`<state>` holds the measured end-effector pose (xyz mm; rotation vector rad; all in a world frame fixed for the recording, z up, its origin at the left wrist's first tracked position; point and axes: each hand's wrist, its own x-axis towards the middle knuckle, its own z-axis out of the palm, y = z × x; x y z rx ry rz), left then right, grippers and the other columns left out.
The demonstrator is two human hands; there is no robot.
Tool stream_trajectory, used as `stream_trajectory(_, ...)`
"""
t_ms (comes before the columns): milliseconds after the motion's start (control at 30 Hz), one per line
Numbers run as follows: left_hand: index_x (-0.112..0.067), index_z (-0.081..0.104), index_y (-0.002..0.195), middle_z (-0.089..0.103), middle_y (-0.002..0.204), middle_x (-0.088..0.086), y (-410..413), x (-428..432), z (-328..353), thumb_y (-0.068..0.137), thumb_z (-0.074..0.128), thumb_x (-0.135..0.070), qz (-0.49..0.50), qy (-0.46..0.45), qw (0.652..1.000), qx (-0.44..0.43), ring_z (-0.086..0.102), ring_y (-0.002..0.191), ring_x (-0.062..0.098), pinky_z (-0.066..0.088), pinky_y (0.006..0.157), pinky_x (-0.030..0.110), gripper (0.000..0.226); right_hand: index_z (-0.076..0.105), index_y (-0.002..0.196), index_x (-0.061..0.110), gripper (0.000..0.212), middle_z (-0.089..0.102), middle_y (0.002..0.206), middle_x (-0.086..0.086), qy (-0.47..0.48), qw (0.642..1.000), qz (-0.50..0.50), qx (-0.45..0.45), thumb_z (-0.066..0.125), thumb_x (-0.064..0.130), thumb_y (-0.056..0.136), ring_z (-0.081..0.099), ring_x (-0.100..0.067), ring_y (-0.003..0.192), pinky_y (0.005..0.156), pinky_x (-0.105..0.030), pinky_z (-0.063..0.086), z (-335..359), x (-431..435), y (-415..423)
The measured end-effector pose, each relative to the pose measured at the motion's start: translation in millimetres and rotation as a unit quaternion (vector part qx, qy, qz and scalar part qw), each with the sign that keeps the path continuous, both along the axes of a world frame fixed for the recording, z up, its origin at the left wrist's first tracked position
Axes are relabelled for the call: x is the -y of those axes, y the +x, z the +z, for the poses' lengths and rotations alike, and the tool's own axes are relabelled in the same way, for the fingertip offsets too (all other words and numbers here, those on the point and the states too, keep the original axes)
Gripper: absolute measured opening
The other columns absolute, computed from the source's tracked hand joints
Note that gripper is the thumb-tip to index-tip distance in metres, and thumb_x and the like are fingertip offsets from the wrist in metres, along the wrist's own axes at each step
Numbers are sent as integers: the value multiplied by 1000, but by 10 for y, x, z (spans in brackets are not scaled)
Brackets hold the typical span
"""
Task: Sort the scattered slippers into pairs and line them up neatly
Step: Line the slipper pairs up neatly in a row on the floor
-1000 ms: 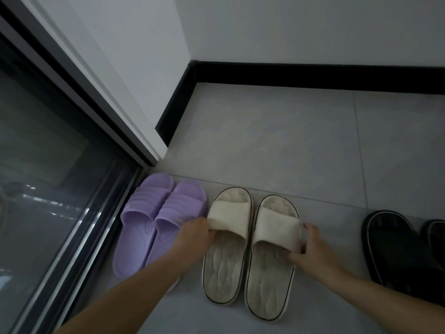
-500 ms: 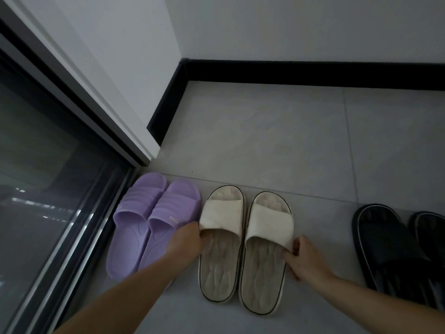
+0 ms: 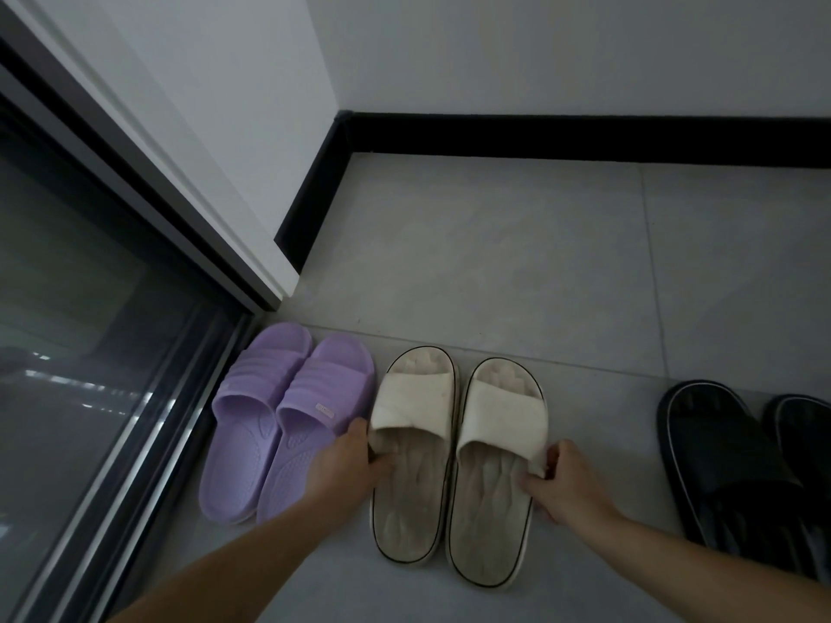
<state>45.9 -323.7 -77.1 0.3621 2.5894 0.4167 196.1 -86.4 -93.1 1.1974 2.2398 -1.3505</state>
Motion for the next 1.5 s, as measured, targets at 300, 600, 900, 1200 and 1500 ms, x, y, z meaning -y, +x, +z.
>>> stream_trajectory(300, -32, 25, 136, 56, 74, -10, 159, 154, -31, 84, 62, -39, 6, 92, 995, 27, 58, 73, 6, 44, 64, 25, 64, 33, 113, 28, 60, 61, 65, 5, 21, 998, 34, -45, 76, 25, 72, 60, -7, 60, 52, -24, 41, 15, 66, 154)
stream_trajectory(600, -36, 22, 140, 49, 65, -5, 158, 120, -18, 87, 59, -32, 1, 90, 996, 27, 55, 64, 10, 49, 64, 33, 65, 35, 122, 24, 64, 58, 60, 6, 16, 998, 20, -59, 76, 19, 73, 58, -6, 54, 49, -19, 38, 14, 90, 160)
stream_trajectory(900, -37, 22, 138, 48, 68, -8, 156, 77, 28, 89, 55, -26, -1, 58, 998, 13, 59, 69, 17, 55, 69, 42, 61, 32, 117, 28, 62, 63, 66, 2, 2, 998, 16, -56, 75, 19, 73, 63, -13, 61, 55, -27, 46, -11, 78, 130)
stream_trajectory(1200, -31, 22, 134, 53, 73, -6, 194, -3, 163, 88, 52, -23, -16, 67, 998, -10, 63, 69, 22, 55, 67, 44, 55, 32, 126, 22, 68, 62, 66, 4, -18, 998, 32, -48, 75, 21, 74, 61, -7, 57, 52, -20, 44, 47, 58, 115)
stream_trajectory(1500, -26, 30, 135, 51, 88, -17, 752, -1072, 501, 78, 68, -29, -203, 249, 947, 14, 50, 58, 4, 46, 62, 26, 68, 14, 143, 39, 94, 60, 77, 4, 27, 998, 46, -28, 75, 38, 71, 61, -8, 67, 65, -24, 51, 464, -538, 814)
